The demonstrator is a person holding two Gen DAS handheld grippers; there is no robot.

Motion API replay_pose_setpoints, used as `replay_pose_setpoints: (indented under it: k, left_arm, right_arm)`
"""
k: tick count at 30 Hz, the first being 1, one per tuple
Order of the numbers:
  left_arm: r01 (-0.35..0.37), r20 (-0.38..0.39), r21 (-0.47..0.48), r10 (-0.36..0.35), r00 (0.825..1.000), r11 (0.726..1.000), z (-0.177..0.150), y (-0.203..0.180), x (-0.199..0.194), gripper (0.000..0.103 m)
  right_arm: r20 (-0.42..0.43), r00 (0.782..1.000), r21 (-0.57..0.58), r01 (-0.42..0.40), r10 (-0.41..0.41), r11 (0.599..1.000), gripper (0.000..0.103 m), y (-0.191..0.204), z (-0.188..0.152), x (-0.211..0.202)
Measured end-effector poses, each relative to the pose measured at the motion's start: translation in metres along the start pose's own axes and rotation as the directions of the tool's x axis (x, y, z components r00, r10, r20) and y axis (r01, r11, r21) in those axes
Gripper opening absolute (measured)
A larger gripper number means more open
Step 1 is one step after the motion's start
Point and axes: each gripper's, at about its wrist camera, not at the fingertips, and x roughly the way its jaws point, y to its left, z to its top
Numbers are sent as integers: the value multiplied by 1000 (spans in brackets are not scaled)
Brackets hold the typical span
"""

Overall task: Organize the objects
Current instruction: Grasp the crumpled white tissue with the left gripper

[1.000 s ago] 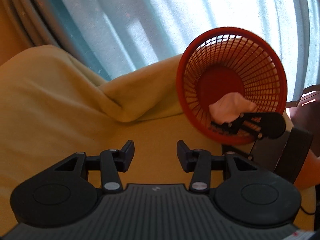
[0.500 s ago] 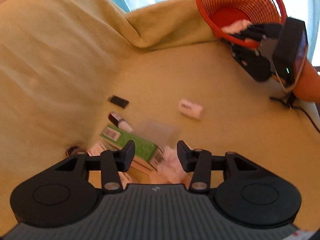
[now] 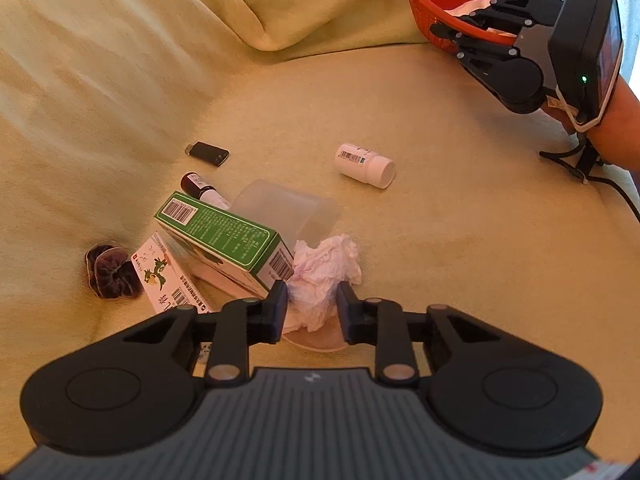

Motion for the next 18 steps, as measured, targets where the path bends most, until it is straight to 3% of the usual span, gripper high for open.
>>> replay_pose_setpoints:
  k: [18]
  left_arm:
    - [21, 79, -19, -20, 997, 1000, 23, 9, -30, 17]
  right_arm:
    - [0, 1000, 0, 0, 0, 1000, 2, -1, -1, 0]
